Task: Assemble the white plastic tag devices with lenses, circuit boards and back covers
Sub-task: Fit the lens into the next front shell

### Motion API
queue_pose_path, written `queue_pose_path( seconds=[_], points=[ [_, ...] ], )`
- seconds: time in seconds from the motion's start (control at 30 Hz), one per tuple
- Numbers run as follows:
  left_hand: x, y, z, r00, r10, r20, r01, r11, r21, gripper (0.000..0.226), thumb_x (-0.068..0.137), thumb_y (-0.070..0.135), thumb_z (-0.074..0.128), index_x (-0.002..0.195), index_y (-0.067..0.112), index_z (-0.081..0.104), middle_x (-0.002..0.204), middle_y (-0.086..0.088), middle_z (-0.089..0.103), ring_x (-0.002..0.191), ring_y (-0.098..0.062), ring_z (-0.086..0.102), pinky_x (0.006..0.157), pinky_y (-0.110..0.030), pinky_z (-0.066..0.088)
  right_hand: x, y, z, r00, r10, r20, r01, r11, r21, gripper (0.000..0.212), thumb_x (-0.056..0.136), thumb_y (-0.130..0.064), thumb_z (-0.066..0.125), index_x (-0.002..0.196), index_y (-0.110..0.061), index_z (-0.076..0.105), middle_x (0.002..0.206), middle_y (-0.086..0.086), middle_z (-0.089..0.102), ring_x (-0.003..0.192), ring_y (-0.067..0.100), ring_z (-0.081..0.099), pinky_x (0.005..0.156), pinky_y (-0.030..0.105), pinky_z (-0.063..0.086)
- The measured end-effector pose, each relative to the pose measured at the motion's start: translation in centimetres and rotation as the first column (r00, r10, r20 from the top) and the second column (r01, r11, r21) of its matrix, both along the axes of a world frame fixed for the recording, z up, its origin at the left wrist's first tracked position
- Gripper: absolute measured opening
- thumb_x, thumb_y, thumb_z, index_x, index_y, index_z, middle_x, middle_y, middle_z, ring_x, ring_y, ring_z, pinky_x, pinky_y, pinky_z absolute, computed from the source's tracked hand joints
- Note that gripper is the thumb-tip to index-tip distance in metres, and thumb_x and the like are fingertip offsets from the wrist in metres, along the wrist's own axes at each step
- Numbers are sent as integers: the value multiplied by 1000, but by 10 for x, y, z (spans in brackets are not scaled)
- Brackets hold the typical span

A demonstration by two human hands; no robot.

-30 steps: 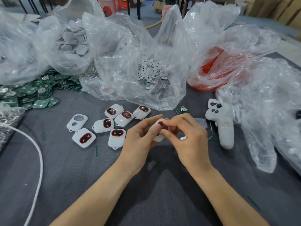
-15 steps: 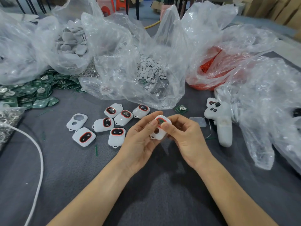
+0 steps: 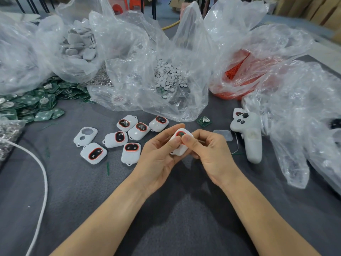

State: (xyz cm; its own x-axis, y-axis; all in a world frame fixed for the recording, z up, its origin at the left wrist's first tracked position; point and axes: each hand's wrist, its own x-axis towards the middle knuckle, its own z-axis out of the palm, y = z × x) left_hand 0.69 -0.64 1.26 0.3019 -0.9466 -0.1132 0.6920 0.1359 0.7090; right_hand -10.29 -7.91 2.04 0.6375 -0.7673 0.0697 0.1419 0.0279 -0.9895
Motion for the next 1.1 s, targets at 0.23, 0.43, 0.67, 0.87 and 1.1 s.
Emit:
queue_pose_path(
  seconds=[0.23, 0.43, 0.67, 0.87, 1.1],
  points=[
    [1, 0, -3, 998, -8, 55, 9, 1000, -17, 36, 78, 5, 57, 113, 5, 62, 98, -8, 71, 94, -19, 68, 80, -33, 58, -1, 4, 1, 996, -57, -63, 54, 998, -36, 23, 87, -18, 62, 75, 2, 65, 55, -4, 63, 47, 1, 50, 48, 13, 38],
    [2, 1, -4, 993, -2, 120, 3, 1000, -10, 36, 75, 7, 60, 111, 5, 63, 95, -8, 71, 91, -19, 68, 83, -38, 58, -3, 3, 2, 989, -51, -142, 50, 999, -13, 30, 74, -37, 66, 72, -7, 67, 62, 7, 61, 51, 7, 43, 48, 17, 36],
    [1, 1, -3, 990, -7, 142, 9, 1000, -14, 35, 75, 6, 59, 109, 7, 64, 90, -6, 71, 88, -16, 68, 79, -34, 59, -3, 2, 0, 995, 19, -101, -7, 993, 120, 20, 70, -37, 69, 59, -21, 64, 57, -3, 60, 56, 8, 44, 54, 19, 35],
    [7, 2, 1, 996, -9, 93, 14, 998, -55, 35, 79, 9, 56, 115, 8, 61, 93, -2, 72, 87, -14, 70, 72, -28, 58, -5, -3, 1, 984, 124, 129, -160, 935, 318, 15, 70, -22, 70, 80, -11, 74, 81, 8, 68, 80, 19, 53, 77, 29, 43],
    [6, 3, -3, 976, 6, 218, 8, 998, -64, 29, 78, 11, 61, 107, 14, 66, 92, -2, 72, 83, -16, 70, 70, -27, 57, -5, -5, 2, 989, 87, 121, -125, 925, 358, 10, 71, -18, 66, 72, -11, 73, 77, 11, 65, 70, 16, 54, 72, 27, 45]
  ],
)
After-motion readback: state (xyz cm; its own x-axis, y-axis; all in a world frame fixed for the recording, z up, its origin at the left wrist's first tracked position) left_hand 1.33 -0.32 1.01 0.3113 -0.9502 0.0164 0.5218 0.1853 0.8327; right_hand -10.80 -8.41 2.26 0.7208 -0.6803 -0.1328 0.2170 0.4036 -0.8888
